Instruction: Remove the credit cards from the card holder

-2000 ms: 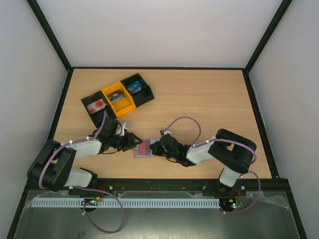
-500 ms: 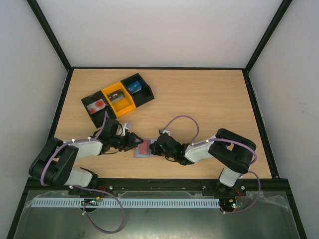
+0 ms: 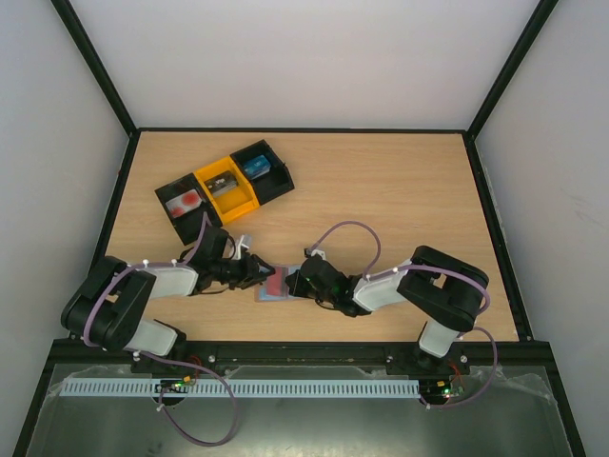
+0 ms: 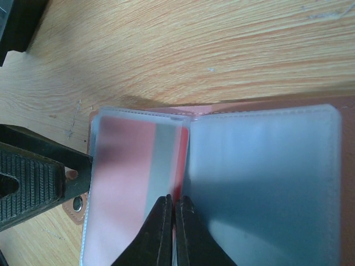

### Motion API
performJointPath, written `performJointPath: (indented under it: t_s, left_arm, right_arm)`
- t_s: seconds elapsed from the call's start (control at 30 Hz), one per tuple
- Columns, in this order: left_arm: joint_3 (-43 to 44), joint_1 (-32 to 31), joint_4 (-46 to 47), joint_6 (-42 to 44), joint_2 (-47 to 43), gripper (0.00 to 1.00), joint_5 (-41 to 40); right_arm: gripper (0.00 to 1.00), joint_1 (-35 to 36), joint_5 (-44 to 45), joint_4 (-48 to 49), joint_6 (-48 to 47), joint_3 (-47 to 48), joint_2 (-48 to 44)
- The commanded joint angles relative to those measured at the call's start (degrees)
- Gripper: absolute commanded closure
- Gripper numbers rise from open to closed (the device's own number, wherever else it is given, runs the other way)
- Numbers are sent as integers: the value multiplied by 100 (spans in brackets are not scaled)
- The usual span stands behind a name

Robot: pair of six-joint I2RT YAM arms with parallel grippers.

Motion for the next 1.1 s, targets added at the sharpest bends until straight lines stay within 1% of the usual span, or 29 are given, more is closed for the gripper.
performJointPath:
  t_s: [0.0,0.1,0.27,0.4,0.63,0.83,0.97,1.07]
  left_arm:
    - [-52,-24,208,-100,-143,62,243]
    - [-55,-33,328,-245,-236,62,383]
    - [-103,-110,752,-573,-187,62,637]
    - [-55,-281,866,-699,-211,62,574]
    - [179,-526,879,-823,-167,60,472]
    - [300,-758,1073,-992,-120,60,330]
    - [547,-981,654,-749,-78,60,-13]
    - [553,-988,578,-705,-210,60,-141]
  right_arm:
    - [95,0,172,-238,-7,-162,148]
    - [94,2,105,-60,-14,-223,111]
    - [89,4,56,90,-6,-304,4]
    - [84,0,108,59,-104,-327,-229]
    - [79,2,710,-682,-418,-372,-874]
    - [77,4,1277,-1358,-540,-573,-1729]
    - [76,-3,1514,-1648,-549,-673,-2267]
    - [75,4,1554,-1777,-577,-660,-2561]
